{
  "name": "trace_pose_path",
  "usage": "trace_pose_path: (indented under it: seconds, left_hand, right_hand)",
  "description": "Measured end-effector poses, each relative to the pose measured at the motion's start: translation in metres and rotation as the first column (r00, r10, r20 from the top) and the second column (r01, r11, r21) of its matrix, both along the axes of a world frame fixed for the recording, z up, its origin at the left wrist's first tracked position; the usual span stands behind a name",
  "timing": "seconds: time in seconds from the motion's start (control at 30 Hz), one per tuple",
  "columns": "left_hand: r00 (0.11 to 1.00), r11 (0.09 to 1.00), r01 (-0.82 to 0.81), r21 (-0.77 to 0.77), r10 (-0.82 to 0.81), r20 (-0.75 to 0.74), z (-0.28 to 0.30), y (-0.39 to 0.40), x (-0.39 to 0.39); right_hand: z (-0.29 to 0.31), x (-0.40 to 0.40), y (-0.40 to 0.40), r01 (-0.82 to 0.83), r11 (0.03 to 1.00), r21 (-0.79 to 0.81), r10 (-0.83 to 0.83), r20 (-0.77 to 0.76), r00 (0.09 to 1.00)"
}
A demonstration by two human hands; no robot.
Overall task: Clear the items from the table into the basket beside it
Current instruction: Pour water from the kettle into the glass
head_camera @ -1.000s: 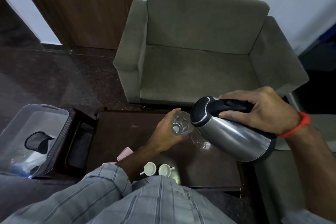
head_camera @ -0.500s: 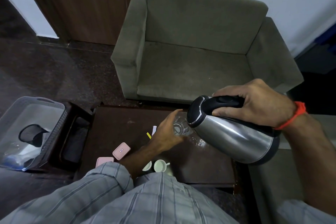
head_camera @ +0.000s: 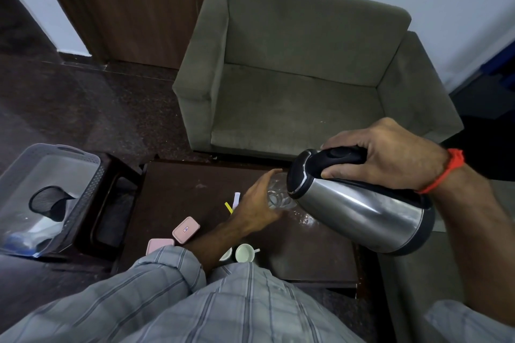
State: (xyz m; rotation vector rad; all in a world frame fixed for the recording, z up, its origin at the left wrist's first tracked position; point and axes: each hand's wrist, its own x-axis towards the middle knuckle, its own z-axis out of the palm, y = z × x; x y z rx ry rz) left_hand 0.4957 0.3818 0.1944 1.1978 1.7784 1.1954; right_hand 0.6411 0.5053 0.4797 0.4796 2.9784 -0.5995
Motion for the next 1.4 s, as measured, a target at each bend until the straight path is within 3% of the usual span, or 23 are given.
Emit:
trace_pose_path:
  seconds: [1.4]
  left_hand:
    - [0.999,0.997,0.031,-0.067,-0.029,0.029,-0.029,-0.019,-0.005]
  right_hand:
    - [0.007,-0.008,-0.009,-0.023,0.999,0.041,0.019,0.092,0.996]
